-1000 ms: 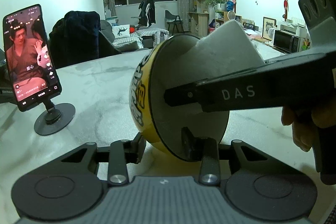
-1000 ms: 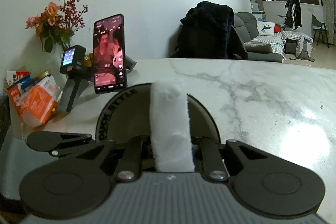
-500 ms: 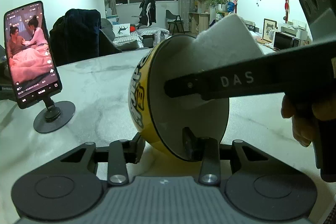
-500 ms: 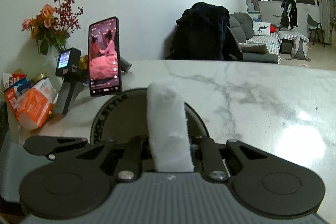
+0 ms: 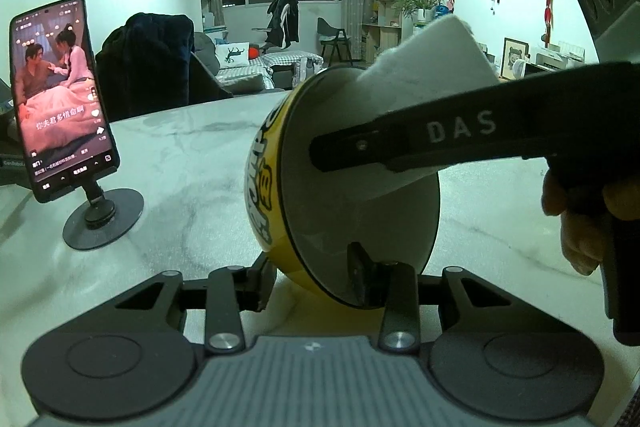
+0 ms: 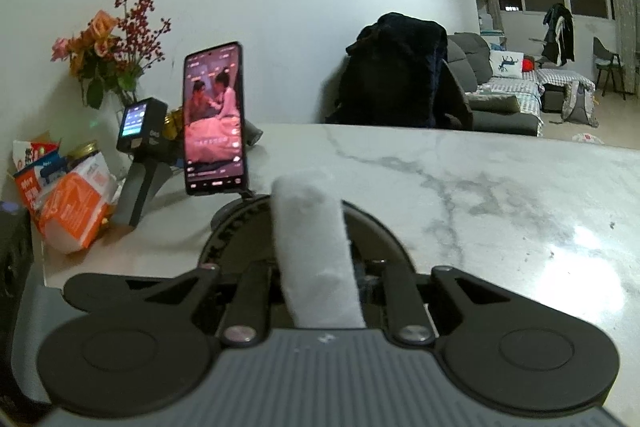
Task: Clean bowl
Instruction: 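Scrub the bowl's inner wall with the right tool's sponge while the left tool holds it, then rub the sponge in the right tool around the bowl interior near the rim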
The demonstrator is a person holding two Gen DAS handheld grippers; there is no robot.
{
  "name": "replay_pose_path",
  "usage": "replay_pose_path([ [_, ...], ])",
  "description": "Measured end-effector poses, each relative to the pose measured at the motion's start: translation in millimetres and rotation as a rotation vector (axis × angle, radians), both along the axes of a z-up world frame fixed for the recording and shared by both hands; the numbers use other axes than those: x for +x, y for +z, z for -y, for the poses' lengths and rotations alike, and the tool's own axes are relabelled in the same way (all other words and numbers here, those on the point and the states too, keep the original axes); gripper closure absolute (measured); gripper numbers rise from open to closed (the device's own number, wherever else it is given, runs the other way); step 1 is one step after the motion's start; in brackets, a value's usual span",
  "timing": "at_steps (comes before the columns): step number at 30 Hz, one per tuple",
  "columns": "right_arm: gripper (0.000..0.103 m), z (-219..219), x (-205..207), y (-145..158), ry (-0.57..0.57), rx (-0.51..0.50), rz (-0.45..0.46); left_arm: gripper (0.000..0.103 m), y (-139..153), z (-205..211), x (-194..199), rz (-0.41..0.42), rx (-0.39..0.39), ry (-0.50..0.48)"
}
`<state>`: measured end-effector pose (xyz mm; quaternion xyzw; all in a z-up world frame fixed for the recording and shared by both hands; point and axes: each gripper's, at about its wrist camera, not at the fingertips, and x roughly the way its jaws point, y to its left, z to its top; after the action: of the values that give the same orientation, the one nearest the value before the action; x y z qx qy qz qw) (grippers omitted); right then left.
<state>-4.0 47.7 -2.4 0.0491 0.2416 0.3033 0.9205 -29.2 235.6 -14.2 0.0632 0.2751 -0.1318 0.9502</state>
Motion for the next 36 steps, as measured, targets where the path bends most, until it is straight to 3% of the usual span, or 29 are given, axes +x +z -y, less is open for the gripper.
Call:
replay_pose_path([
  [12, 0.086, 14.7, 3.7, -6.7, -0.006, 0.012, -0.017, 0.064, -0.8, 0.5, -0.3, -0.001, -0.003, 0.001],
  [26, 0.085, -14.6, -0.7, 8.7, 0.035, -0.035, 0.056, 0.063, -0.7, -2.0, -0.8, -0.011, -0.023, 0.005],
  [36, 0.085, 3.0, 5.2, 1.7, 0.000, -0.003, 0.022, 0.063, -0.3, -2.0, -1.9, -0.009, -0.021, 0.005],
])
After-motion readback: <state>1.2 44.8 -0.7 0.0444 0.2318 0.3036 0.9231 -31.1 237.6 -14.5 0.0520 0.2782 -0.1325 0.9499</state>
